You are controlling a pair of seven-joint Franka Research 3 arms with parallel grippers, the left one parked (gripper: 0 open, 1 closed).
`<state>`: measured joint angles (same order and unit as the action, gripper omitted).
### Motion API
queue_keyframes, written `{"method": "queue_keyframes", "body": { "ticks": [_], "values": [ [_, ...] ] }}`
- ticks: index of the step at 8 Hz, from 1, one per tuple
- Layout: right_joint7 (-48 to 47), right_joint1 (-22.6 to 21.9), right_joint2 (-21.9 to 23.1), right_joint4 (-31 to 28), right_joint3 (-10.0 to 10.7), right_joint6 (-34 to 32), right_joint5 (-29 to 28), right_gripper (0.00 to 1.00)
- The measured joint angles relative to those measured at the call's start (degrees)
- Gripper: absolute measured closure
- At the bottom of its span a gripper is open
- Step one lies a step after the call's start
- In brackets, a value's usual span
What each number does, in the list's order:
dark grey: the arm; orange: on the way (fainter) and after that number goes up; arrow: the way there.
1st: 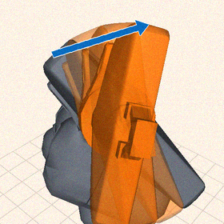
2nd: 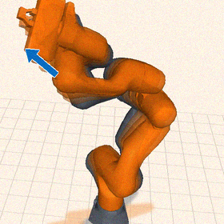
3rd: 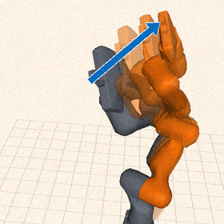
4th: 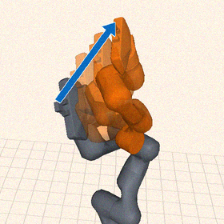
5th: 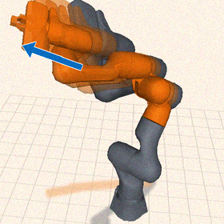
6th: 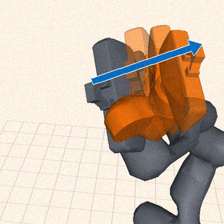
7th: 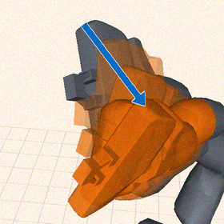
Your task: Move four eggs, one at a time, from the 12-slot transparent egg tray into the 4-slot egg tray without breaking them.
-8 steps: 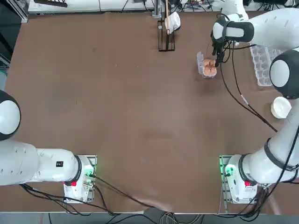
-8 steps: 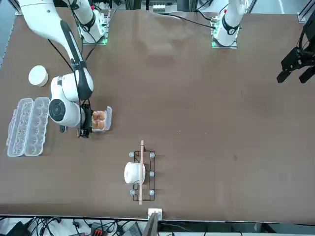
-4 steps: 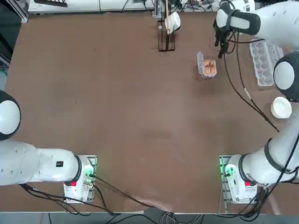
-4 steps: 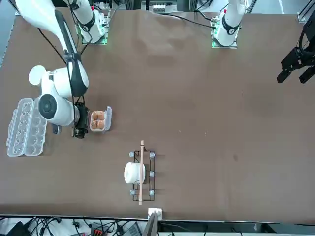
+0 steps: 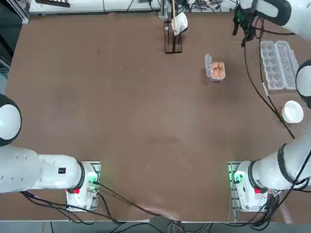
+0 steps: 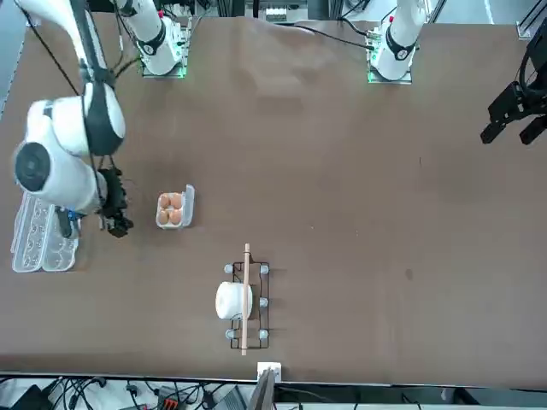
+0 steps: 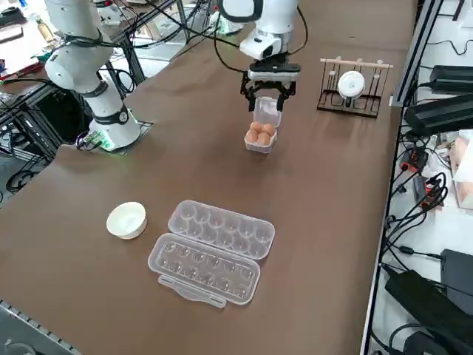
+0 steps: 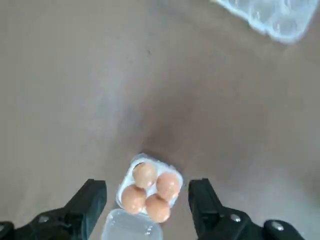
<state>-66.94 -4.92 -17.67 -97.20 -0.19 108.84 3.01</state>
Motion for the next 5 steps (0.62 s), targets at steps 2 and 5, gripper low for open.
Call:
{"method": "queue_keyframes", "body": {
  "ticks": [2,5],
  "values": [
    [15.8,1.5,4.7,0.2,0.0,-2.9,0.0,0.00],
    [35.5,3.9,9.3,0.1,0.0,-4.8,0.0,0.00]
  ]
}}
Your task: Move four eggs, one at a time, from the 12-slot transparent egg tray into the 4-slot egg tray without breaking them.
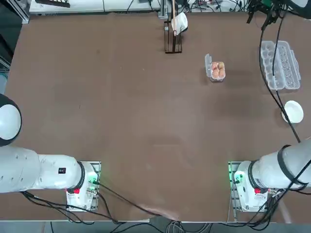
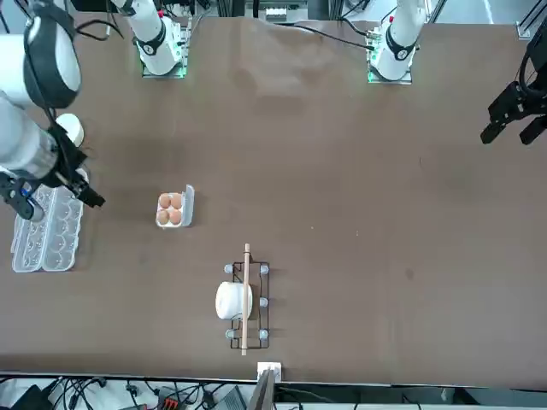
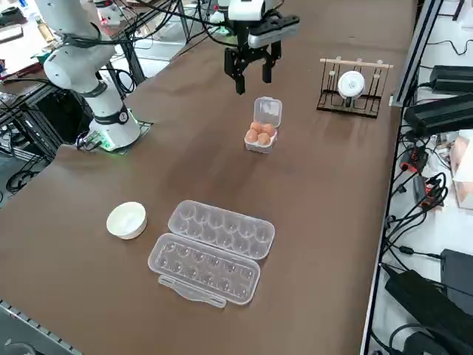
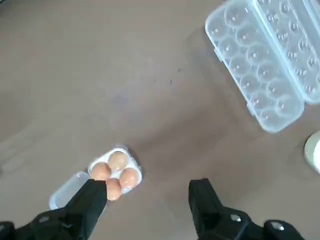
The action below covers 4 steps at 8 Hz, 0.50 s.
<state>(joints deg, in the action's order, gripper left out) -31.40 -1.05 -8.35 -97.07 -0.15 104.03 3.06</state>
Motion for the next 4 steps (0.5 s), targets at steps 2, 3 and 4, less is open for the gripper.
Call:
{"method": "queue_keyframes", "body": {
  "ticks": [2,3,4],
  "values": [
    [13.2,0.9,2.1,0.0,0.0,-1.8,-0.1,0.00],
    [18.9,1.8,3.4,0.0,0.0,-2.3,-0.1,0.00],
    [22.8,2.4,4.8,0.0,0.1,-3.1,-0.3,0.00]
  ]
}}
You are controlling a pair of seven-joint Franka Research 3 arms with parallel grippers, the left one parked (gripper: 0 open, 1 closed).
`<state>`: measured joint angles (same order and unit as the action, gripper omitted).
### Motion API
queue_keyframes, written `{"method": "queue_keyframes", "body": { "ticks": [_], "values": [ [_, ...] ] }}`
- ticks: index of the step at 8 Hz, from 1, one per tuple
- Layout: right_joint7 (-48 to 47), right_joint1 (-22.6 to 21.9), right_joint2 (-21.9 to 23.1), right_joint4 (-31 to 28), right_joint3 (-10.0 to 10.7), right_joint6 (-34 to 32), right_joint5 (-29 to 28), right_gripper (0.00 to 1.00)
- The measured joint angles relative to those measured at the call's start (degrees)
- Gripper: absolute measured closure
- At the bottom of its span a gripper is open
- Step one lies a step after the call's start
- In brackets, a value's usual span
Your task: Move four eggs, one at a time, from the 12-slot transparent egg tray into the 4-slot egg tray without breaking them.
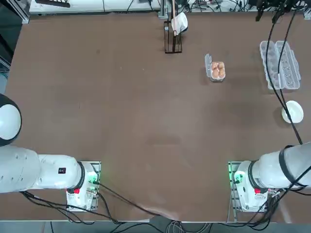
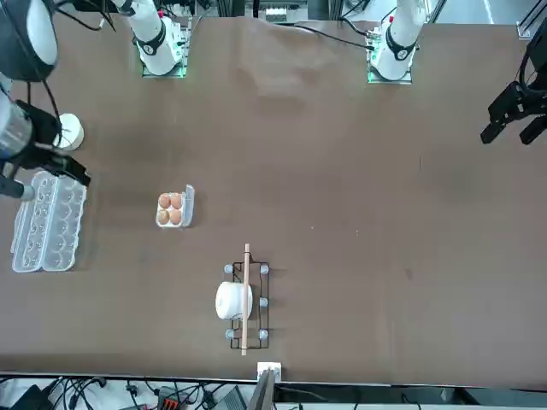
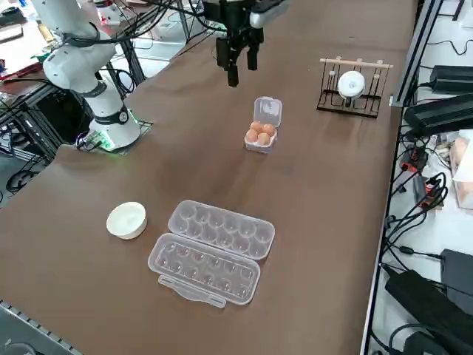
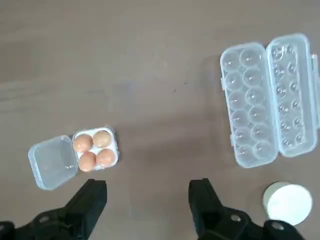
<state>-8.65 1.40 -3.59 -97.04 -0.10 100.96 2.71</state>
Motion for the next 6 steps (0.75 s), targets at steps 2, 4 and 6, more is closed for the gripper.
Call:
{"method": "queue_keyframes", "body": {
  "ticks": [2,4,6],
  "values": [
    [3.7,0.1,2.6,0.0,-0.1,-2.4,-0.1,0.00],
    [6.5,0.1,4.8,0.2,0.3,-6.2,-1.6,0.00],
    [7.0,0.1,5.4,2.7,1.4,-9.4,-4.8,0.00]
  ]
}}
